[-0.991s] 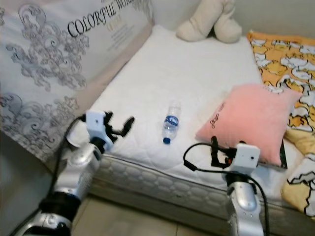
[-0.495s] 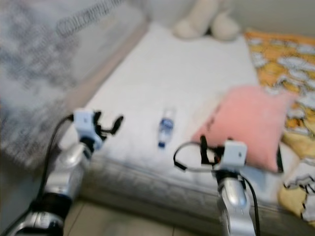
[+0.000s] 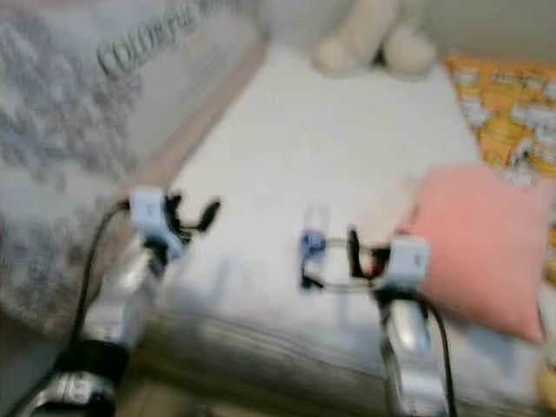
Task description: Clean up the room
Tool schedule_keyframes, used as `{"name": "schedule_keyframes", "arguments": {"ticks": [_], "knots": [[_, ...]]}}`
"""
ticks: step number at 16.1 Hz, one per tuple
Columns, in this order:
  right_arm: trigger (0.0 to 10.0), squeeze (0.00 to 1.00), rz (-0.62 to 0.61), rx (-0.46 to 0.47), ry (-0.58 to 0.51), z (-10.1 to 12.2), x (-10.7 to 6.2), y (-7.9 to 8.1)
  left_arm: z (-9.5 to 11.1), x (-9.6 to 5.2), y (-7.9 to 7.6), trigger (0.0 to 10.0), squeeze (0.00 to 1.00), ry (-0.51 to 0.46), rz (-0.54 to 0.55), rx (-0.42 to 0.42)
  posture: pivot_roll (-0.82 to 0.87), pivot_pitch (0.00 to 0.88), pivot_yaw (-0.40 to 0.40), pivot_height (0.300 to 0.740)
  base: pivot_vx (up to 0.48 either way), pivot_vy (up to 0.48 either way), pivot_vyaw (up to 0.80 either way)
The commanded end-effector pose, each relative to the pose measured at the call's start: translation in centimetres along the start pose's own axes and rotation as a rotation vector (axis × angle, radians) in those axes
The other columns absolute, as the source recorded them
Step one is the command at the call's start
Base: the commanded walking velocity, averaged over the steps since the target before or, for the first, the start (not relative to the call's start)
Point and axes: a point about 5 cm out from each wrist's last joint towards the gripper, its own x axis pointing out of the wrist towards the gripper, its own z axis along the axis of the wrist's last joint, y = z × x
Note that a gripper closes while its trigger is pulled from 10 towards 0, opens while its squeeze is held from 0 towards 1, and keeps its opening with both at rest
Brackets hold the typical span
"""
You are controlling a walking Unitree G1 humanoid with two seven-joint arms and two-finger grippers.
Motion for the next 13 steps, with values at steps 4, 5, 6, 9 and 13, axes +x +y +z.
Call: {"name": "schedule_keyframes", "arguments": {"ticks": [4, 5, 6, 9, 13], "knots": [[10.0, 0.00, -0.047, 0.130, 0.021, 0.8, 2.4, -0.6, 0.2, 0.4, -1.0, 10.0, 0.00, 0.004, -0.029, 0.053, -0.07, 0.000, 0.035, 0.740, 0.000, 0.120, 0.00], [10.0, 0.00, -0.080, 0.139, 0.041, 0.9, 3.5, -1.1, 0.3, 0.3, -0.9, 10.0, 0.00, 0.010, -0.037, 0.067, -0.07, 0.000, 0.038, 0.740, 0.000, 0.000, 0.00], [10.0, 0.00, -0.084, 0.135, 0.043, 0.9, 3.6, -1.1, 0.3, 0.2, -0.9, 10.0, 0.00, 0.011, -0.038, 0.070, -0.07, 0.000, 0.038, 0.740, 0.000, 0.000, 0.00], [10.0, 0.00, -0.118, 0.127, 0.044, 1.3, 4.8, -1.8, 0.5, 0.0, -0.5, 10.0, 0.00, 0.023, -0.030, 0.128, -0.04, 0.000, 0.039, 0.740, 0.000, 0.000, 0.00], [10.0, 0.00, -0.164, 0.090, 0.071, 0.9, 6.0, -2.2, 0.3, -1.0, -0.8, 10.0, 0.00, 0.027, -0.049, 0.144, -0.01, 0.000, 0.041, 0.740, 0.000, 0.000, 0.00]]}}
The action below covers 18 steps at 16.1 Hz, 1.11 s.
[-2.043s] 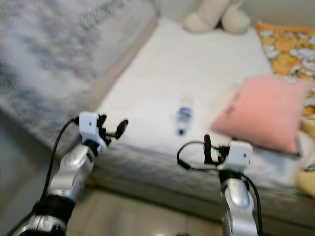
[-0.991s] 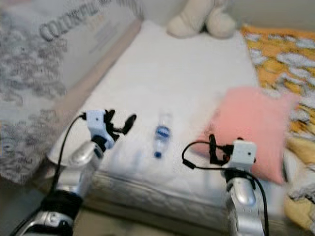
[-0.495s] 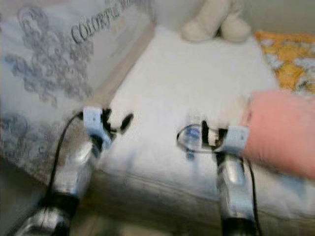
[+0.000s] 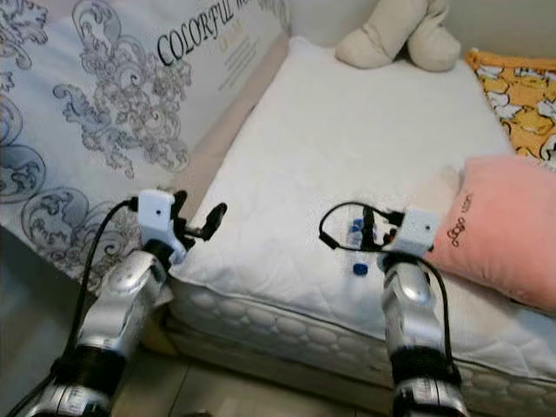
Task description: Clean up the room
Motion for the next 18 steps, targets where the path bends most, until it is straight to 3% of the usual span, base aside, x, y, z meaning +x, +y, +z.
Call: {"name": "schedule_keyframes", "arguments": {"ticks": [1, 4, 10, 12, 14, 18], "knots": [[10.0, 0.00, -0.019, -0.024, -0.019, 0.6, 0.5, 0.0, 0.0, -0.4, -0.2, 10.0, 0.00, 0.014, -0.013, 0.013, 0.00, 0.000, 0.041, 0.740, 0.000, 0.000, 0.00], [10.0, 0.00, -0.040, -0.036, -0.013, 1.0, 1.6, 0.1, -0.4, -2.7, -0.1, 10.0, 0.00, 0.051, 0.004, 0.024, 0.07, 0.063, 0.042, 0.740, 0.000, 0.000, 0.00], [10.0, 0.00, -0.101, -0.032, 0.102, 0.3, 2.9, 0.2, 0.4, -7.5, 0.8, 10.0, 0.00, 0.124, 0.055, 0.066, 0.20, 0.190, 0.061, 0.740, 0.000, 0.000, 0.00], [10.0, 0.00, -0.156, 0.012, 0.158, -0.2, 2.8, -0.4, 0.5, -8.3, 0.8, 10.0, 0.00, 0.143, 0.055, 0.074, 0.21, 0.207, 0.064, 0.740, 0.000, 0.000, 0.00], [10.0, 0.00, -0.240, 0.128, 0.241, -1.5, 2.3, -1.6, 0.6, -8.9, 0.7, 10.0, 0.00, 0.167, 0.061, 0.073, 0.23, 0.228, 0.065, 0.740, 0.000, 0.000, 0.00], [10.0, 0.00, -0.280, 0.202, 0.332, -3.0, 1.5, -2.3, 0.9, -9.4, 0.8, 10.0, 0.00, 0.189, 0.071, 0.077, 0.23, 0.236, 0.067, 0.740, 0.000, 0.000, 0.00]]}}
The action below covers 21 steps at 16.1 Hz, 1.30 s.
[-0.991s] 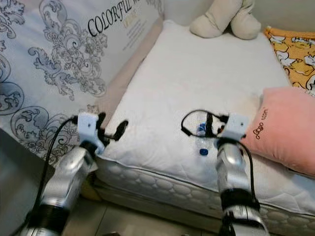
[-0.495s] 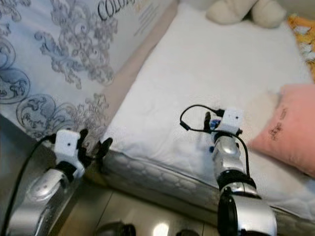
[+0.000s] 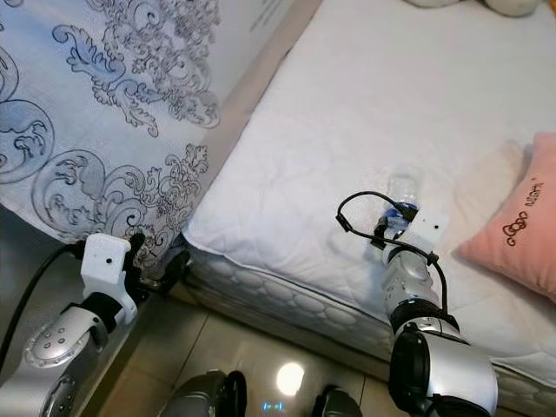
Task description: Clean up the room
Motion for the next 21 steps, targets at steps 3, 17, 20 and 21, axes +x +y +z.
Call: {"name": "schedule_keyframes", "arguments": {"ticks": [3, 17, 20, 21], "knots": [[4.9, 0.00, -0.010, 0.055, 0.192, -3.0, -0.5, -1.2, -0.1, -0.2, 0.0, 10.0, 0.00, 0.027, 0.001, -0.003, 0.22, 0.235, 0.068, 0.740, 0.000, 0.000, 0.00], [0.0, 0.00, 0.148, -0.043, 0.156, -1.9, -0.3, 0.4, -0.1, 4.0, -1.2, 10.0, 0.00, 0.038, -0.039, -0.004, 0.13, 0.113, 0.058, 0.740, 0.000, 0.000, 0.00], [0.0, 0.00, 0.144, -0.060, 0.122, -1.0, 0.0, 0.0, 0.3, 5.1, -1.6, 10.0, 0.00, 0.023, -0.069, -0.028, 0.11, 0.096, 0.072, 0.740, 0.000, 0.000, 0.00], [0.0, 0.00, 0.146, -0.077, 0.098, -0.7, 0.0, 0.0, 0.2, 5.2, -1.7, 10.0, 0.00, 0.023, -0.084, -0.032, 0.10, 0.095, 0.077, 0.740, 0.000, 0.000, 0.00]]}}
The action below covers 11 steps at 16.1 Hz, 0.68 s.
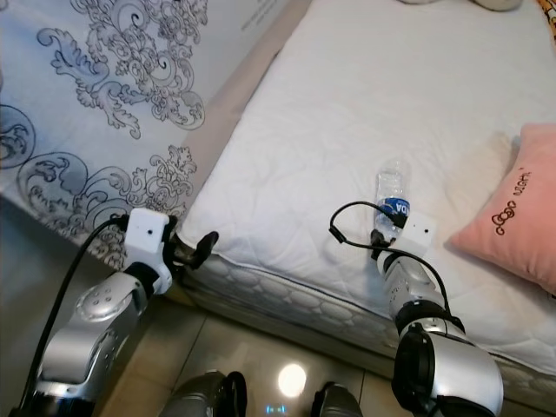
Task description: Clean up the room
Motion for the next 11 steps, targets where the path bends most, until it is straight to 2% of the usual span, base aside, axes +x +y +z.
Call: {"name": "schedule_keyframes", "arguments": {"ticks": [1, 4, 5, 7, 8, 9, 10, 11], "knots": [[0.0, 0.00, 0.007, -0.056, -0.036, 0.5, 0.0, 0.0, -0.7, 0.1, 0.0, 10.0, 0.00, 0.018, -0.015, -0.001, 0.09, 0.084, 0.079, 0.740, 0.000, 0.000, 0.00], [0.0, 0.00, 0.032, -0.165, -0.173, 1.7, -0.2, 0.5, -1.1, 1.1, 0.2, 10.0, 0.00, 0.008, -0.002, -0.027, 0.05, 0.016, 0.061, 0.740, 0.000, 0.000, 0.00], [0.0, 0.00, 0.034, -0.200, -0.258, 2.2, -0.5, 0.6, -1.0, 1.9, 0.0, 10.0, 0.00, -0.010, -0.002, -0.040, 0.02, 0.000, 0.042, 0.740, 0.000, 0.000, 0.00], [0.0, 0.00, 0.050, -0.284, -0.408, 1.9, -2.1, 0.6, -0.6, 3.3, -0.4, 10.0, 0.00, -0.052, -0.005, -0.053, 0.00, 0.000, -0.002, 0.740, 0.000, 0.000, 0.00], [0.0, 0.00, 0.041, -0.312, -0.455, 2.1, -2.6, 0.4, -0.5, 3.5, -0.5, 10.0, 0.00, -0.063, -0.004, -0.055, -0.01, 0.000, -0.006, 0.740, 0.000, 0.000, 0.00], [0.0, 0.00, 0.009, -0.336, -0.540, 2.3, -3.9, -0.1, -0.4, 3.9, -0.5, 10.0, 0.00, -0.079, 0.001, -0.052, -0.02, 0.000, -0.027, 0.740, 0.000, 0.000, 0.00], [0.0, 0.00, -0.006, -0.339, -0.570, 2.4, -4.5, -0.3, -0.4, 3.9, -0.5, 10.0, 0.00, -0.085, 0.002, -0.050, -0.02, 0.000, -0.027, 0.740, 0.000, 0.000, 0.00], [0.0, 0.00, 0.003, -0.396, -0.654, 1.7, -6.7, -0.6, -0.4, 4.0, 0.0, 10.0, 0.00, -0.112, 0.019, -0.045, -0.02, 0.000, -0.045, 0.740, 0.000, 0.000, 0.00]]}}
